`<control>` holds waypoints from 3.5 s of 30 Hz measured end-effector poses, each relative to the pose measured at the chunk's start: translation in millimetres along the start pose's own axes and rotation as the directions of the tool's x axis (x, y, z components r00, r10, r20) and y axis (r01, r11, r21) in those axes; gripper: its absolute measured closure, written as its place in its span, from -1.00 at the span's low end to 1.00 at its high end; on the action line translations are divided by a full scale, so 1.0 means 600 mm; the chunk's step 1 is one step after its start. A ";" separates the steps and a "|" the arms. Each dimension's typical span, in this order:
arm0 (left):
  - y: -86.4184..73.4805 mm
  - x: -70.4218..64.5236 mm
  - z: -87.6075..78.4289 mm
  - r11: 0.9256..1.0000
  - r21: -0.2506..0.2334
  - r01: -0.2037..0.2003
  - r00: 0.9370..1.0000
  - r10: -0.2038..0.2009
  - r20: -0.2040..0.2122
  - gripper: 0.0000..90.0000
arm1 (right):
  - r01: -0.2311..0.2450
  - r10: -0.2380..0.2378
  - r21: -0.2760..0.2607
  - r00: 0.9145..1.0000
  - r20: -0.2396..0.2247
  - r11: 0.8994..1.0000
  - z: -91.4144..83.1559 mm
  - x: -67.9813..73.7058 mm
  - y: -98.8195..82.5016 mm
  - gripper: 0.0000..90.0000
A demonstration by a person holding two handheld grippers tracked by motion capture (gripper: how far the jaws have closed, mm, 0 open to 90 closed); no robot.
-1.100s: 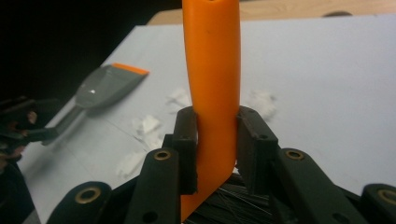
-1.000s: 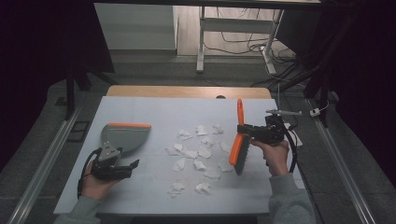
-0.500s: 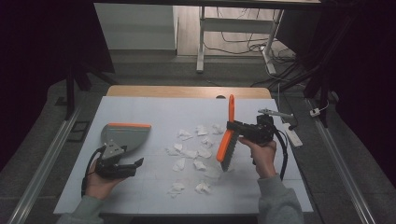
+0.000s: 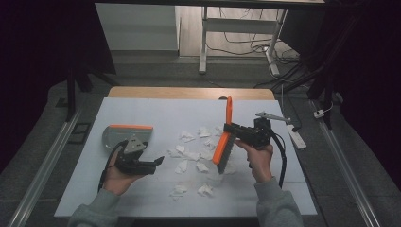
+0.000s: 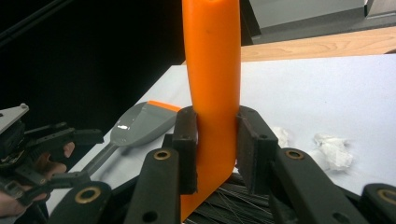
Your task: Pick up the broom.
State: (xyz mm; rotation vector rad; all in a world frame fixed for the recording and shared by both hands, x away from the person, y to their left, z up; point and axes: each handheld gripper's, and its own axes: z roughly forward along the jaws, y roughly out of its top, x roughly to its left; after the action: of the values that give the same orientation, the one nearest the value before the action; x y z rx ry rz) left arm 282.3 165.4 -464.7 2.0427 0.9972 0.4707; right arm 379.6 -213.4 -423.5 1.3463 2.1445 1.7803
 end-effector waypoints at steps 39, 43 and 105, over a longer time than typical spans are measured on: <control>0.052 -0.151 0.102 0.990 -0.111 -0.089 0.984 0.105 0.142 -0.39 | 0.000 0.004 -0.126 1.000 0.029 0.992 0.031 0.045 -0.037 0.56; 0.051 -0.152 0.112 0.990 -0.129 -0.057 0.987 0.075 0.142 -0.28 | 0.003 0.002 -0.132 0.999 0.042 0.991 0.038 0.051 -0.043 0.56; 0.055 -0.034 0.075 0.985 0.084 -0.148 0.972 0.129 0.198 0.75 | 0.604 -0.596 0.226 0.795 -0.110 0.764 0.031 0.110 -0.006 -0.03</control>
State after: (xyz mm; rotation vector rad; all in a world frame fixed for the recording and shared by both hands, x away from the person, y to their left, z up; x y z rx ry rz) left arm 313.4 114.6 -466.3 2.2091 0.7785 0.2932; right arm 346.4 -157.4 -401.7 0.5226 2.4906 1.3071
